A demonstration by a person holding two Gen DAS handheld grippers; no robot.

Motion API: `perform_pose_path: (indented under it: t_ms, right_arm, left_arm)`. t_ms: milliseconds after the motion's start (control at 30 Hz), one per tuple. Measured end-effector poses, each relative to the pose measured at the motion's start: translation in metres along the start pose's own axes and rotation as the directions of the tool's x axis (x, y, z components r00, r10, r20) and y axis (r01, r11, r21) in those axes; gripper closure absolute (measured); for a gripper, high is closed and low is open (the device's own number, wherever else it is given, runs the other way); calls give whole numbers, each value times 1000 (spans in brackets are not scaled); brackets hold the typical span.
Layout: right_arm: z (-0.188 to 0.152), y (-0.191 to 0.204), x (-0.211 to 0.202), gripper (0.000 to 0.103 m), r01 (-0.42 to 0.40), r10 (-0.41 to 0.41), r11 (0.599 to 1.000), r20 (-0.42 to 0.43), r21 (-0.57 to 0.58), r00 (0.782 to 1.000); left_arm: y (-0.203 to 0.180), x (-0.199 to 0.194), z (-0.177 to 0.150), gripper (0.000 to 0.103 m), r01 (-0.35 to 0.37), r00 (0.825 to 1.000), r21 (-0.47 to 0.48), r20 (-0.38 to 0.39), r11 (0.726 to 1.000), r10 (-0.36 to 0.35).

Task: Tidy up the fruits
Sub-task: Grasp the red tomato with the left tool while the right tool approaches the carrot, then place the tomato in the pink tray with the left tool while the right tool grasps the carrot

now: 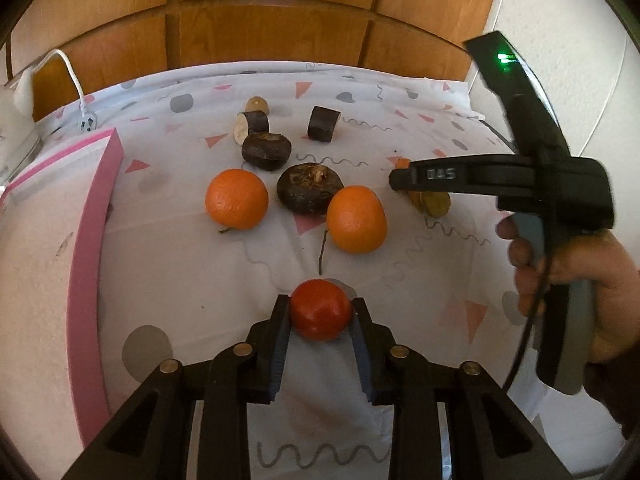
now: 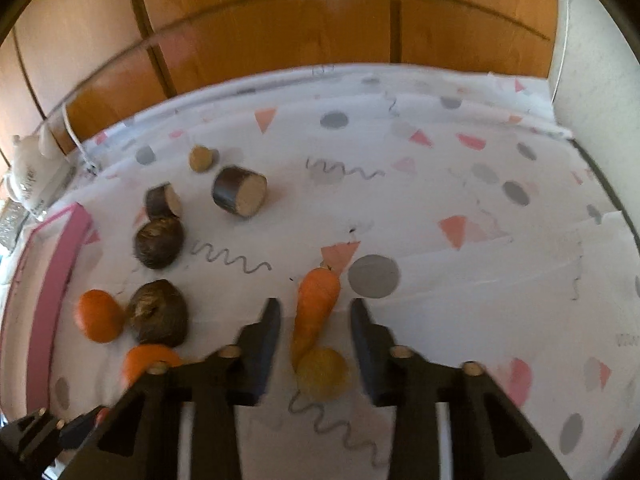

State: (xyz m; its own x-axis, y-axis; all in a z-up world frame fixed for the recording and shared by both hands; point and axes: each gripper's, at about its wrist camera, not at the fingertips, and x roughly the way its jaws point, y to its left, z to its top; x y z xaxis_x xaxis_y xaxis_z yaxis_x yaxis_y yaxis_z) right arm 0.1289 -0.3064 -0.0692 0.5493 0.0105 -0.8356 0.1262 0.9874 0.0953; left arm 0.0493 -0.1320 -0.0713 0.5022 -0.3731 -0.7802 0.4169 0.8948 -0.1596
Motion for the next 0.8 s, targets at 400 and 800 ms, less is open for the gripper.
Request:
perform_pose_path:
  t_ms: [400,800]
  right_arm:
    - [2,18,11,80,73,-73,991,1,-116,997]
    - [1,23,9,80,129,-127,982,25,-138,992]
  left_arm:
    - [12,-12,4,74,-4,1000,-47,-4,999,4]
    - [95,-73,20,74,-118,979,-276,130,954,158]
